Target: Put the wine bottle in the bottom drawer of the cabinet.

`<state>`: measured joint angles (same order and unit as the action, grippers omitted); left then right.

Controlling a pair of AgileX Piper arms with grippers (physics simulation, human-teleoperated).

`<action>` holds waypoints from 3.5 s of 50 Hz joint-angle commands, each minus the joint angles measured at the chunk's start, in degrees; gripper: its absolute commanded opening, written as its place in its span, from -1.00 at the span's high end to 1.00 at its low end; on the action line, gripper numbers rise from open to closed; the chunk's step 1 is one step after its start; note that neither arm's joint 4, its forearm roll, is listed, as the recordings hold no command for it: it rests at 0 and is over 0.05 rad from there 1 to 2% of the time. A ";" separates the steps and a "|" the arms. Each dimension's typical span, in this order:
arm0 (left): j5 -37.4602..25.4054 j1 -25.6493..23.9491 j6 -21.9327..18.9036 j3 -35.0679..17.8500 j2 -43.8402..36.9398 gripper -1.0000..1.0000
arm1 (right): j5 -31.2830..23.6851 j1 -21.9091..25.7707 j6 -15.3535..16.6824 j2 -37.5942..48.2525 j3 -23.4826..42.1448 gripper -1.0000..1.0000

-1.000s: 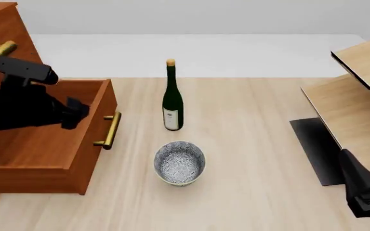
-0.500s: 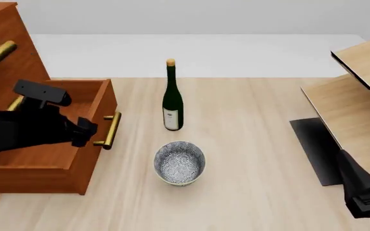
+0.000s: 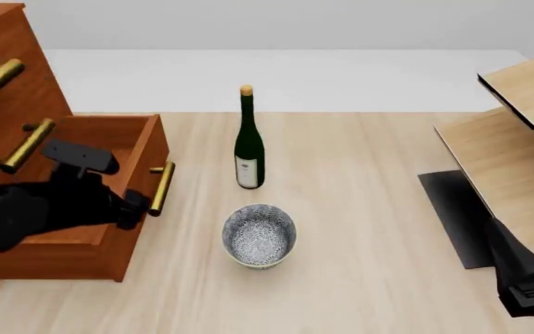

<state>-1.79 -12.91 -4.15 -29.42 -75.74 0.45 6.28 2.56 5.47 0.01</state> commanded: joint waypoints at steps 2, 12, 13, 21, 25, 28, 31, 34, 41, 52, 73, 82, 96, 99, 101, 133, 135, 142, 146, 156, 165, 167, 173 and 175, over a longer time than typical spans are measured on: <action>2.12 -0.80 0.72 1.45 -1.49 -1.00 | -0.34 0.15 0.10 -0.13 0.00 -1.00; 3.53 -1.76 1.62 2.21 -2.37 -1.00 | -0.40 0.24 0.18 -0.10 0.00 -1.00; 3.67 -1.66 1.64 2.18 -2.62 -1.00 | -0.38 0.26 0.20 -0.08 0.00 -1.00; 4.00 -2.74 2.13 2.07 -2.96 -1.00 | -0.21 0.34 0.19 0.26 0.00 -1.00; 4.21 -3.48 2.30 1.99 -3.22 -1.00 | -0.50 0.46 0.24 0.03 0.00 -1.00; 3.91 -4.33 2.76 1.74 -3.18 -1.00 | -0.58 0.47 0.23 -0.03 0.00 -1.00; 3.73 -4.84 3.05 1.44 -3.06 -1.00 | -0.79 0.58 0.29 -0.21 0.00 -1.00; 4.07 -5.12 2.95 1.28 -3.31 -1.00 | -0.68 0.86 0.37 0.01 0.00 -1.00; 4.92 -5.83 3.01 1.21 -4.17 -1.00 | 0.01 1.00 0.37 0.96 -0.01 -1.00; 5.69 -8.12 3.74 1.29 -4.69 -1.00 | 0.29 1.59 0.46 1.61 -0.01 -1.00; 3.58 -10.21 3.82 0.24 -1.75 -1.00 | 0.30 2.25 0.49 2.27 0.03 -1.00; -1.30 -9.70 0.34 -1.57 3.79 -1.00 | 0.48 2.34 0.45 2.52 0.03 -1.00; -10.31 -9.01 -1.52 -5.33 14.07 -1.00 | 1.18 2.61 0.89 3.43 0.02 -1.00; -11.61 -9.11 -1.65 -6.33 15.16 -1.00 | 1.55 2.61 0.96 3.84 0.02 -1.00; -11.68 -8.75 -2.39 -6.78 16.29 -1.00 | 1.31 2.56 0.98 3.54 0.02 -1.00; -2.20 -14.80 -5.51 -16.45 9.54 -1.00 | 0.26 2.59 1.40 2.47 0.03 -1.00; -1.45 -15.87 -4.87 -16.81 9.21 -1.00 | 0.48 2.63 1.35 2.70 0.03 -1.00; 0.87 -16.40 -3.95 -19.09 5.26 -1.00 | -0.03 2.65 1.48 2.24 0.04 -1.00; 2.08 -16.28 -3.97 -20.61 3.18 -1.00 | 0.15 2.70 1.58 2.46 0.04 -1.00; 4.25 -16.48 -3.79 -24.00 -1.18 -1.00 | 0.08 2.79 1.59 2.55 0.03 -1.00; 4.16 -17.69 -3.29 -28.21 -5.99 -1.00 | -0.15 2.87 1.65 2.44 0.03 -1.00; 4.01 -17.57 -2.88 -28.97 -6.68 -1.00 | -0.22 2.85 1.61 2.38 0.03 -1.00; 4.19 -18.67 -2.74 -29.72 -8.32 -1.00 | -0.60 2.80 1.64 2.06 0.03 -1.00; 4.20 -18.81 -2.58 -30.40 -9.04 -1.00 | -0.69 2.84 1.71 2.02 0.03 -1.00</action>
<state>2.08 -30.61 -7.37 -57.05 -81.26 0.13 9.08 4.21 7.75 0.04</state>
